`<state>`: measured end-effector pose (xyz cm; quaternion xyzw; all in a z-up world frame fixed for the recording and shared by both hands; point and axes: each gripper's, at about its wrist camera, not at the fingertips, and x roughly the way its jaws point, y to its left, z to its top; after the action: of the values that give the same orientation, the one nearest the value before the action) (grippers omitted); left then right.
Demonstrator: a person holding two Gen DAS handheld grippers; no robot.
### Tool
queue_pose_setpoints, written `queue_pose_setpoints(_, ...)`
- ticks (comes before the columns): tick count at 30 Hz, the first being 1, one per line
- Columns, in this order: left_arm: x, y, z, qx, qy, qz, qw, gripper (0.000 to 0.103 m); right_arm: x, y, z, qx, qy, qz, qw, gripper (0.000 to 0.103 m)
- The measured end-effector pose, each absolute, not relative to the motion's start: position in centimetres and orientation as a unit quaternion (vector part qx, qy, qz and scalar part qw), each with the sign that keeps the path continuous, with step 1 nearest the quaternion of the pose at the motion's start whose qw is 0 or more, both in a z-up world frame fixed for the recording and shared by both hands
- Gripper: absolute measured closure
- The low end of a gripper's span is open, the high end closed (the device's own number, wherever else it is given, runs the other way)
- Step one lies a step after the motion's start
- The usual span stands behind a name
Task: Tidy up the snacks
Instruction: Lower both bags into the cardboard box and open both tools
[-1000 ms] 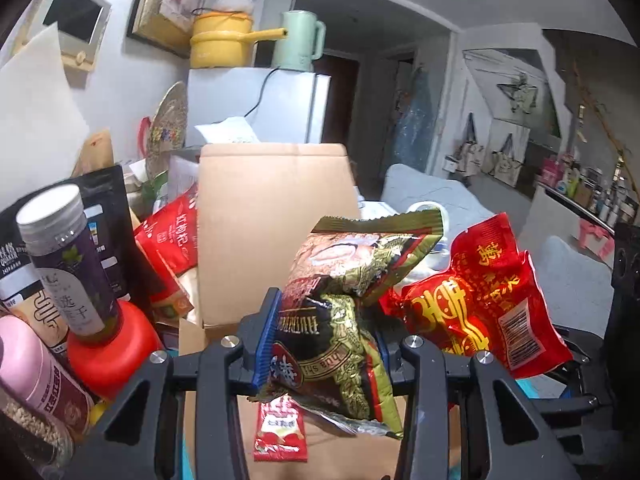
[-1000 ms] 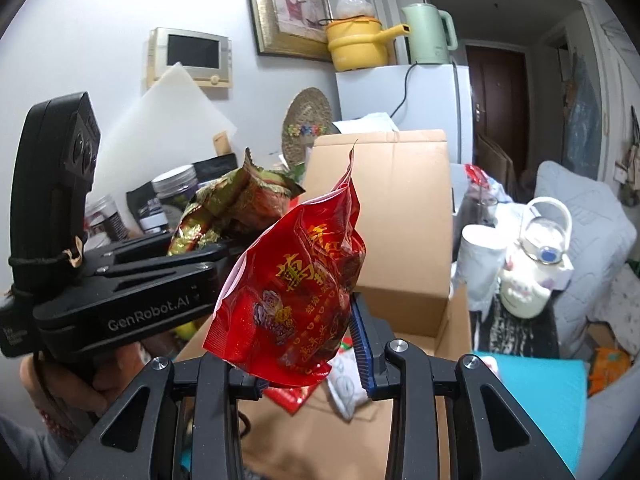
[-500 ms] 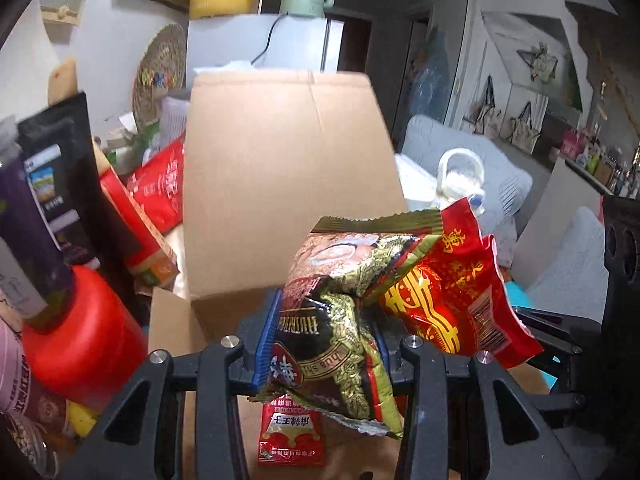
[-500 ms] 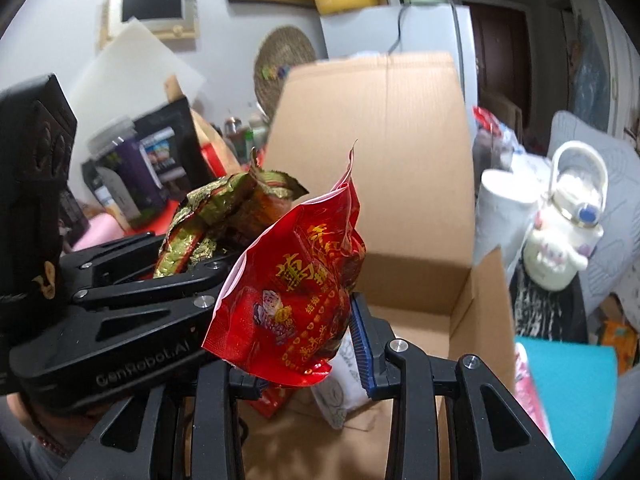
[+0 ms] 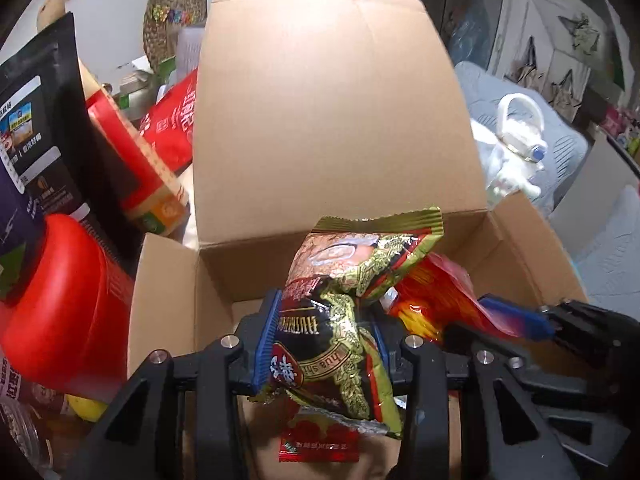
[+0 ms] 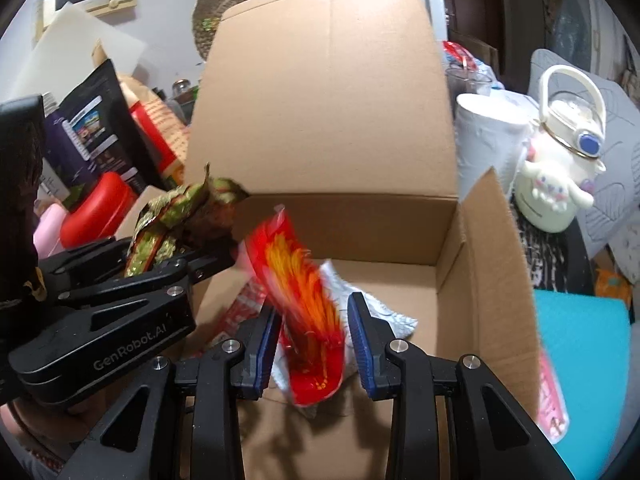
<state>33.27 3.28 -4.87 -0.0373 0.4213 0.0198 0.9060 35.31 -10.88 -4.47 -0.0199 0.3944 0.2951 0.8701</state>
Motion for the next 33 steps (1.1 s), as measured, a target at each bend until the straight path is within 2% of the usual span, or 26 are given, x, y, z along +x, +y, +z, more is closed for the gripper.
queue_pose_setpoints(11,32.4,2.8,-3.5,0.003,0.409,0.059,0.911,0.061,34.7,-11.5,-3.2,-0.025,0.38,0.266,0.886,0.066)
queue_pose_setpoints(13,31.9,3.0,-2.9,0.002,0.4,0.059,0.914,0.049,34.4,-11.7,-2.9,-0.025,0.373,0.263,0.889,0.066)
queue_pose_setpoints(15,31.4,3.1,-2.3,0.004,0.391,0.062,0.918,0.045,34.0,-11.9,-2.4,-0.024,0.367,0.264,0.892,0.066)
queue_pose_setpoints(33,24.3,2.1,4.6,-0.01,0.322,0.048,0.946,0.044,26.7,-15.8,3.2,-0.01,0.295,0.264,0.918,0.066)
